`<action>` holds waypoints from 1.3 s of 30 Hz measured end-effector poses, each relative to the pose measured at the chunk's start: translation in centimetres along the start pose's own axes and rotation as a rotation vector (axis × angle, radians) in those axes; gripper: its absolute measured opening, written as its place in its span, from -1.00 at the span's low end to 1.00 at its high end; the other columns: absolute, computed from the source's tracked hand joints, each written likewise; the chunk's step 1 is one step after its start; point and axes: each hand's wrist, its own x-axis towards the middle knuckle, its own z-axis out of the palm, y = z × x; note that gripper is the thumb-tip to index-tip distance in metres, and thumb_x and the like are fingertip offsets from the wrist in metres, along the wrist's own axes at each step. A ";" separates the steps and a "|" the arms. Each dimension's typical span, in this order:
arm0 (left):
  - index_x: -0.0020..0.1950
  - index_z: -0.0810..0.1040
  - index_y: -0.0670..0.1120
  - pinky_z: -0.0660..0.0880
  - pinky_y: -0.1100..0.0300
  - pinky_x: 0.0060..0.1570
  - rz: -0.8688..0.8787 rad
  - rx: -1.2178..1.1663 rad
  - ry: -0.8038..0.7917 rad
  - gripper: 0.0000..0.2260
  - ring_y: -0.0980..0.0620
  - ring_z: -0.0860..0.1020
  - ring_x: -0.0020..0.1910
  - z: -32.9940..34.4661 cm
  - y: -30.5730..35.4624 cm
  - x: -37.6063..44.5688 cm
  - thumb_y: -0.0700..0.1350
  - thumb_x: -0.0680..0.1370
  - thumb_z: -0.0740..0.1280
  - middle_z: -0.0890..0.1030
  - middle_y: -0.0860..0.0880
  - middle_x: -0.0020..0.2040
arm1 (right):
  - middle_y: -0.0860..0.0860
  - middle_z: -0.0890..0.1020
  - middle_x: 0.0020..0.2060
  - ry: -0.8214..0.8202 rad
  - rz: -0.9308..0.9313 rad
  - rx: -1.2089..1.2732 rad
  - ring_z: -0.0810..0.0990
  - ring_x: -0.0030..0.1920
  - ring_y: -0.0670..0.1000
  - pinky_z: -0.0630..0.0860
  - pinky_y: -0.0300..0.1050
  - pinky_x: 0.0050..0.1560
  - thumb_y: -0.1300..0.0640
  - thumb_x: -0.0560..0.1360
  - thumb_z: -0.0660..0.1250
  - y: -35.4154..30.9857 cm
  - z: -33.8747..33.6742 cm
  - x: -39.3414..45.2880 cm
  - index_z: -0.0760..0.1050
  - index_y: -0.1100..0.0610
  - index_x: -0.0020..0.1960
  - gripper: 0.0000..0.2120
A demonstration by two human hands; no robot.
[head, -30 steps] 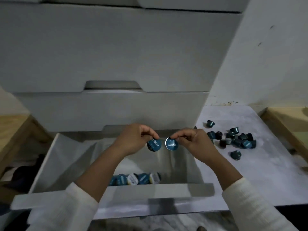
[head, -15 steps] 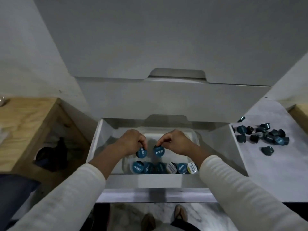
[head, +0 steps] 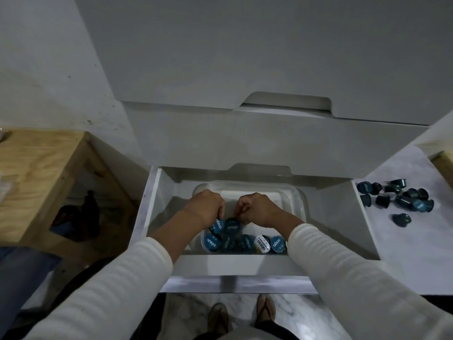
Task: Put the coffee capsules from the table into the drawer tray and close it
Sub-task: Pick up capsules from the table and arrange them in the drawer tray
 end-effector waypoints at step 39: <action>0.51 0.03 -0.16 0.16 0.17 0.45 0.422 0.054 0.473 -0.51 -0.03 0.16 0.48 4.9 28.5 3.1 -0.18 0.62 0.12 0.18 -0.10 0.51 | 0.20 0.59 0.09 1.004 -0.011 -0.343 0.57 0.14 0.19 0.56 -0.03 0.06 0.22 0.48 0.21 15.2 -12.1 -15.8 0.46 0.31 0.16 -0.71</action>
